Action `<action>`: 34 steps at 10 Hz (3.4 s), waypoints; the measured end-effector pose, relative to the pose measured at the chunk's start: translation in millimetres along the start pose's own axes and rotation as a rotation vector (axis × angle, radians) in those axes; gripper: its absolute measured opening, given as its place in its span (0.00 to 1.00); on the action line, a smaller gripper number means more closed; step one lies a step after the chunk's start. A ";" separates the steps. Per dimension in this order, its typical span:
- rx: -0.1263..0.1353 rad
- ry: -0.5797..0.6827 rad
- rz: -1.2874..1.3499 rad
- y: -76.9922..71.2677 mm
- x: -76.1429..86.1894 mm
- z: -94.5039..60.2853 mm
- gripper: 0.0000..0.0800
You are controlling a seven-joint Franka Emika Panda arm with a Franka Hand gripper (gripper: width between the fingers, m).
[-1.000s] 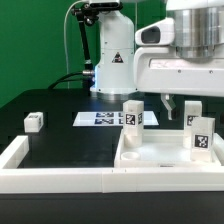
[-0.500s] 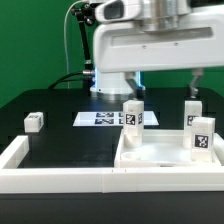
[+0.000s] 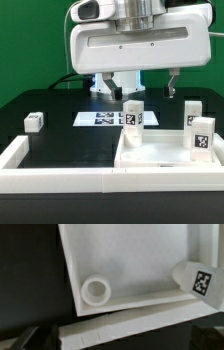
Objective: Assemble square table
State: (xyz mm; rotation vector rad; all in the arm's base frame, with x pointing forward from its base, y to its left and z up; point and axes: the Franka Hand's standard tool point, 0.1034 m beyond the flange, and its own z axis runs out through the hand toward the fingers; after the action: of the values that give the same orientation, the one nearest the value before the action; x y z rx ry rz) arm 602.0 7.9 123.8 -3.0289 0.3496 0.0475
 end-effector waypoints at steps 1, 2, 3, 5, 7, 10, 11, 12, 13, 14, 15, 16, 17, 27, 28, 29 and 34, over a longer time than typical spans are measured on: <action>0.000 -0.001 0.000 0.1 -0.1 0.4 0.81; -0.001 -0.001 0.001 0.6 -0.2 0.9 0.81; -0.001 -0.002 0.001 1.8 -0.1 1.2 0.81; -0.004 -0.007 -0.083 15.7 -3.6 2.2 0.81; -0.020 0.001 -0.086 62.5 -10.8 6.7 0.81; -0.036 -0.014 -0.037 129.6 -22.0 14.3 0.81; -0.037 -0.017 -0.023 138.1 -24.1 15.1 0.81; -0.039 -0.016 -0.015 144.0 -23.7 14.7 0.81; -0.041 -0.017 -0.008 150.1 -23.8 14.8 0.81; -0.042 -0.017 -0.002 156.4 -23.9 14.6 0.81; -0.042 -0.017 0.003 158.9 -24.4 14.6 0.81; -0.042 -0.019 0.001 157.7 -25.5 15.5 0.81; -0.042 -0.020 0.001 158.2 -26.0 15.9 0.81; -0.088 -0.034 -0.041 251.6 -117.3 39.2 0.81; -0.087 -0.041 -0.044 252.8 -123.3 41.4 0.81; -0.099 -0.047 -0.108 255.0 -127.5 44.5 0.81; -0.152 -0.071 -0.371 265.4 -146.6 63.1 0.81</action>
Offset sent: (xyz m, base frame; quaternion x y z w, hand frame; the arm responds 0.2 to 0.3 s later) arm 0.0000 0.0000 0.0000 0.0000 0.0000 0.0000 1.0000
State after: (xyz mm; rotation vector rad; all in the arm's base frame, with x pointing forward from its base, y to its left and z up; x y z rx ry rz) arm 397.3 -210.3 43.8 -3.1742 -0.2347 0.1597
